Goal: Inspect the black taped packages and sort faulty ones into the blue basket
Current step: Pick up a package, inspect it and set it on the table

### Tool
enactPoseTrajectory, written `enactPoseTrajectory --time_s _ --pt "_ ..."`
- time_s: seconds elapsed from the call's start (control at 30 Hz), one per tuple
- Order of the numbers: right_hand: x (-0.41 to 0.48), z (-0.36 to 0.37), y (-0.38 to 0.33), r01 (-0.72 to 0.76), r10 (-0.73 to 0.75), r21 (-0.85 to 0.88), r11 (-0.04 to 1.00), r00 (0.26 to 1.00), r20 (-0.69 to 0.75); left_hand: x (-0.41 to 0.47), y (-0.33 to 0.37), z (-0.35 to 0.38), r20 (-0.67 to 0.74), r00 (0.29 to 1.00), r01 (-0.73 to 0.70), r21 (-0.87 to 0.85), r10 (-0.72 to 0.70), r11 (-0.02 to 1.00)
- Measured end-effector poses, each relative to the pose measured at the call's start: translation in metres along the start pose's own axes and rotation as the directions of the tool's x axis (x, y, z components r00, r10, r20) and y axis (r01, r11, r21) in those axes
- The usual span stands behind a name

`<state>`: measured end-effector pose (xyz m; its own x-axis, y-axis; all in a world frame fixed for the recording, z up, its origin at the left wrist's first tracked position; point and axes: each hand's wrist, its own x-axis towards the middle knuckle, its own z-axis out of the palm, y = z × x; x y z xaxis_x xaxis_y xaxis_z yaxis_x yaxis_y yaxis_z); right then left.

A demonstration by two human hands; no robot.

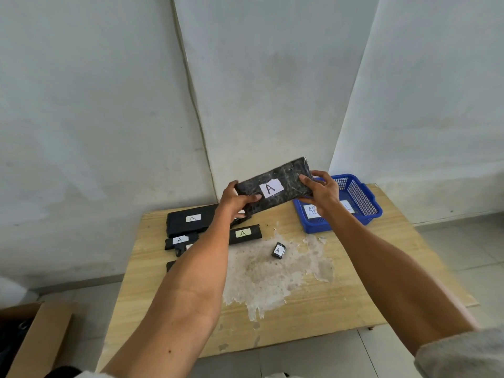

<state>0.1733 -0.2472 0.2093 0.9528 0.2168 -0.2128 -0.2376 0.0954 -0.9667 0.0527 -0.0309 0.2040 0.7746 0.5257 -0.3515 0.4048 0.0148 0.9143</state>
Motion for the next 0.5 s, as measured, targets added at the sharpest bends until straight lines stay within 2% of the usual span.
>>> enactPoseTrajectory --time_s 0.13,0.2,0.27,0.33,0.5 --pt "0.000 -0.010 0.010 -0.083 0.085 0.123 0.989 0.996 -0.009 0.009 -0.011 0.005 -0.091 0.995 0.030 -0.112 -0.041 0.993" --pt "0.000 -0.014 0.013 -0.094 0.097 0.139 0.986 0.995 -0.019 0.002 -0.010 0.009 -0.087 0.996 -0.002 -0.089 -0.006 0.996" --pt "-0.001 -0.015 0.015 -0.087 0.091 0.111 0.990 0.995 -0.035 -0.001 -0.009 0.012 -0.087 0.996 -0.016 -0.080 0.009 0.997" --pt "-0.002 -0.013 0.015 -0.072 0.076 0.074 0.995 0.996 -0.047 -0.003 -0.010 0.015 -0.071 0.997 0.000 -0.143 -0.011 0.990" --pt "-0.002 -0.008 0.007 -0.032 0.026 -0.083 0.996 0.997 -0.077 0.000 -0.016 0.016 -0.085 0.996 -0.011 -0.104 0.002 0.994"
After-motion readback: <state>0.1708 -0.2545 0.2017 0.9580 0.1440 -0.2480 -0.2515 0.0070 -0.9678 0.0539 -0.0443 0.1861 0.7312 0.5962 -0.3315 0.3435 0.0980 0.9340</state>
